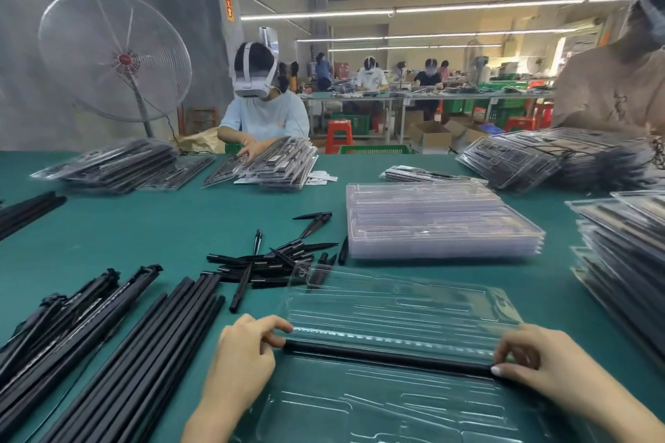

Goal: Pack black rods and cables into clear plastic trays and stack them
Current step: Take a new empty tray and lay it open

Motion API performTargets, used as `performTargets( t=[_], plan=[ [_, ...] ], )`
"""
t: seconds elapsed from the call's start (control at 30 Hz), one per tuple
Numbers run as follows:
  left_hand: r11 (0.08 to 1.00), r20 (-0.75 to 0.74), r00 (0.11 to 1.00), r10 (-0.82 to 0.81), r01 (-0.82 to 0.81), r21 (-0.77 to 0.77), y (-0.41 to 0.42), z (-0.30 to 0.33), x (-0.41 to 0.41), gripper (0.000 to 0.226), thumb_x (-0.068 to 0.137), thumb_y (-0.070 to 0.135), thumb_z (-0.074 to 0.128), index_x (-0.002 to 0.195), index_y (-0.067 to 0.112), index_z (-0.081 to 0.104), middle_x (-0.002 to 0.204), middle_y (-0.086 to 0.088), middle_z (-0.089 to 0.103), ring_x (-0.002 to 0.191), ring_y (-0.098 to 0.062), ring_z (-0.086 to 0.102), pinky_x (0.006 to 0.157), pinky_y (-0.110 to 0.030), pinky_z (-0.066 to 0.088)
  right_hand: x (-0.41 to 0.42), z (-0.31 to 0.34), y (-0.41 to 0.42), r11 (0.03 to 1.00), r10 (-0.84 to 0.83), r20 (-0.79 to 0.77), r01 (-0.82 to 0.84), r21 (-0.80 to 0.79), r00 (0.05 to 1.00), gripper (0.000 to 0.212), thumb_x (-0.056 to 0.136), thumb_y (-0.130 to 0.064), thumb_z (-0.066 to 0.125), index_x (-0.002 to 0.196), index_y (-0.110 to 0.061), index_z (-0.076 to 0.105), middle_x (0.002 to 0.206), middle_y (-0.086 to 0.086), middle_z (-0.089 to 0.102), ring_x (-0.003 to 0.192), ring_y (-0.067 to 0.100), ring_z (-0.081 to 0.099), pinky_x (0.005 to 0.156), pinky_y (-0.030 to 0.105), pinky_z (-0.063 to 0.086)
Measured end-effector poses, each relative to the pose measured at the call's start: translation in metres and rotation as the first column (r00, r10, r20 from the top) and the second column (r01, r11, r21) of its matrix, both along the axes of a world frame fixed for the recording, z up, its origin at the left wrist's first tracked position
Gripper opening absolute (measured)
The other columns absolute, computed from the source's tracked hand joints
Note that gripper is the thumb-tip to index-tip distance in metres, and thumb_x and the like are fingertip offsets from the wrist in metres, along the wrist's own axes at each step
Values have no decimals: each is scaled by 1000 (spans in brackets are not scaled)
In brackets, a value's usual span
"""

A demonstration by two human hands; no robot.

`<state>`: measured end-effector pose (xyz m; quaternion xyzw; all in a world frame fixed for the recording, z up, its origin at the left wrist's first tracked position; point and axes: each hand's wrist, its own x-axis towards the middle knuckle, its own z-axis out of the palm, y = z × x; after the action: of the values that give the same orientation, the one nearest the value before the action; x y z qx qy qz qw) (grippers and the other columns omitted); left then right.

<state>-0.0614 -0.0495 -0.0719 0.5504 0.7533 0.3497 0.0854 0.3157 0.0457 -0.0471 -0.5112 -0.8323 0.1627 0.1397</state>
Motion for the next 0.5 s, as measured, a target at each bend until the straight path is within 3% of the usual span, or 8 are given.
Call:
performTargets(
  t=[0.07,0.17,0.27,0.33,0.4,0.5],
  plan=[
    [1000,-25,1000,-4,4,-4,1,-1,-1,62,76,-12,41,85,45,63,80,9,64,93,-15,59,89,-29,45,-2,-1,0,1000,-3,-6,3,-6,1000,17,69,-39,81,67,-42,64,66,-6,57,73,-1,54,62,21,43],
    [999,18,1000,13,-14,51,2,3,-3,61,76,-11,45,86,47,62,78,11,68,90,-6,56,83,-26,43,-3,-3,1,1000,-27,-17,28,10,999,19,72,-44,78,61,-37,64,67,-7,57,69,1,54,63,22,44],
    [959,49,974,220,-226,171,16,7,-24,44,80,-4,52,92,36,65,90,7,69,92,-14,58,83,-32,44,-6,-2,0,995,-57,-34,60,77,998,23,79,-51,68,63,-34,63,68,-6,57,63,3,53,63,24,46],
    [926,-148,915,377,-367,88,30,8,-40,25,89,14,56,110,24,65,109,-1,63,107,-23,51,90,-38,39,-9,0,0,991,-55,-47,60,116,997,24,82,-51,63,67,-33,64,67,-7,57,64,2,53,62,23,46],
    [892,-349,856,383,-440,-102,40,6,-49,33,94,40,53,121,21,57,124,-4,53,119,-23,43,96,-38,35,-13,2,-1,990,-51,-37,55,129,998,23,85,-50,60,70,-34,64,68,-7,56,66,1,53,62,21,45],
    [886,-432,838,333,-435,-159,52,-4,-59,36,94,50,48,117,23,55,122,-2,48,118,-21,43,95,-35,35,-18,3,-4,993,-31,0,31,111,1000,20,88,-50,57,73,-37,60,72,-11,55,68,-2,50,62,16,42]
  ],
)
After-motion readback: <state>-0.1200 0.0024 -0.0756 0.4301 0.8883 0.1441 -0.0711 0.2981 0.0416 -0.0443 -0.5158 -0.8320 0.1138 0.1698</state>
